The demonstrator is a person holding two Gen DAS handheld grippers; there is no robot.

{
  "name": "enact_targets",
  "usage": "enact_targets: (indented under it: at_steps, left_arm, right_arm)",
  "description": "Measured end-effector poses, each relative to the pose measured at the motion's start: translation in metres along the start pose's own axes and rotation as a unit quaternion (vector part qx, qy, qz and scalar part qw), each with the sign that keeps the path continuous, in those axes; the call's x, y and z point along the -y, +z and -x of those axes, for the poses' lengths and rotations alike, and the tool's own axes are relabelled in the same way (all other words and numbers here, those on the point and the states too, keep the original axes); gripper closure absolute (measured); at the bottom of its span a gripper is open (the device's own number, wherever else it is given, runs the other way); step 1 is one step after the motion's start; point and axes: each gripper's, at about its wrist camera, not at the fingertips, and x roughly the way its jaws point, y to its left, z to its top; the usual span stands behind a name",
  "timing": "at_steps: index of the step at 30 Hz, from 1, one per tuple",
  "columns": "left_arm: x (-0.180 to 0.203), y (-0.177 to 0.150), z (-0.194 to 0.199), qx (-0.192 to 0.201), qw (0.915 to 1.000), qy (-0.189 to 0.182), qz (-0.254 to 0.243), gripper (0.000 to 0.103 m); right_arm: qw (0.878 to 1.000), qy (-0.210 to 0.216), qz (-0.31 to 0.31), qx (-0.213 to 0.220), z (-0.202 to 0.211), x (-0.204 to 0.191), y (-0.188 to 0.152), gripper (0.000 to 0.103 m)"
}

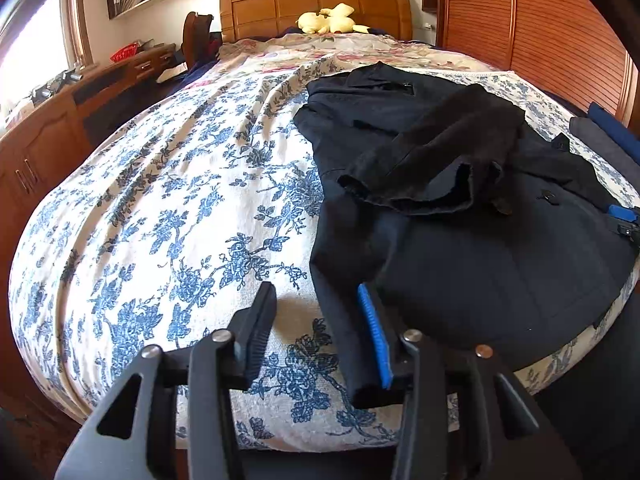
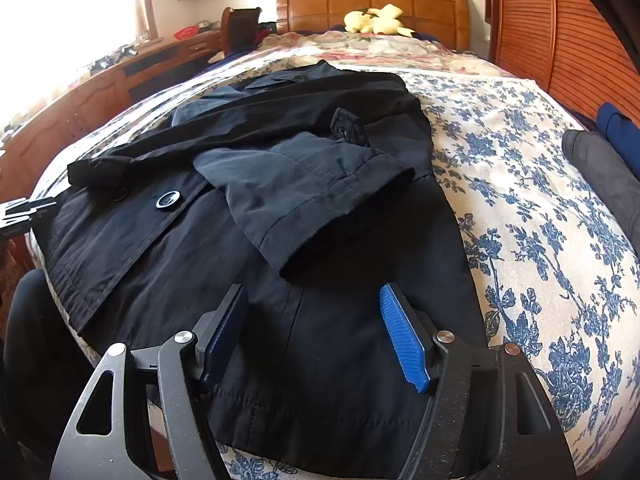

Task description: Fold large clothes

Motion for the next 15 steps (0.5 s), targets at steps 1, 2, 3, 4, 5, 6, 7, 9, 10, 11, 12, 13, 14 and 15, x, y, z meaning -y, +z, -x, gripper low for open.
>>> enact_targets:
  at_steps: [1,2,3,4,5,6,7,9,10,11,12,13,14,15]
  left_arm:
    - [-0.001,0.0,-0.001,0.0,1.0,0.001,0.001,0.053]
    - [-0.002,0.0,-0.003,0.0,1.0,0.003,0.003,0.05]
    - [-0.003,0.0,-0.004,-0.001,1.0,0.002,0.006,0.048]
    - [-0.004,-0.001,-0.005,-0.001,0.9999,-0.002,0.01,0.048]
    - [-0.005,-0.001,-0.005,0.0,0.9999,-0.003,0.013,0.048]
    - [-0.005,-0.001,-0.005,0.0,0.9999,-0.003,0.014,0.048]
    - [-0.005,0.0,-0.005,-0.001,0.9999,-0.003,0.014,0.048]
    - [-0.005,0.0,-0.005,0.0,0.9999,0.0,0.015,0.048]
    - [-0.005,0.0,-0.005,0.0,0.9999,0.001,0.015,0.048]
    - [-0.004,0.0,-0.005,0.0,0.9999,0.003,0.016,0.048]
    - [-0.004,0.0,-0.004,0.001,0.9999,0.005,0.015,0.048]
    - [-0.003,0.0,-0.004,0.001,0.9999,0.008,0.013,0.048]
    - [-0.001,-0.001,-0.004,0.002,0.9999,0.012,0.01,0.048]
    - [0.0,-0.003,-0.003,0.004,0.9998,0.017,0.004,0.048]
  right_arm:
    - [1.0,0.0,0.0,0.001,0.0,0.0,0.0,0.033]
    - [1.0,0.0,0.001,0.001,0.0,0.0,0.0,0.033]
    - [1.0,-0.001,0.001,0.002,0.0,0.0,-0.001,0.033]
    - [1.0,-0.002,0.003,0.001,-0.001,-0.001,-0.001,0.032]
    - [1.0,-0.004,0.006,0.0,-0.001,-0.001,-0.001,0.032]
    - [1.0,-0.005,0.008,-0.001,-0.002,-0.002,-0.001,0.032]
    - [1.0,-0.006,0.01,-0.002,-0.002,-0.002,0.0,0.032]
    - [1.0,-0.006,0.01,-0.005,-0.002,-0.002,0.0,0.032]
    - [1.0,-0.006,0.01,-0.007,-0.002,-0.002,0.0,0.032]
    - [1.0,-0.009,0.009,-0.008,0.0,-0.002,0.001,0.032]
    - [1.0,-0.013,0.005,-0.006,0.0,-0.002,0.002,0.031]
    - [1.0,-0.017,-0.001,-0.005,0.003,0.0,0.002,0.031]
    - [1.0,-0.019,-0.005,-0.004,0.005,0.001,0.003,0.031]
    - [1.0,-0.022,-0.007,-0.001,0.009,0.002,0.003,0.031]
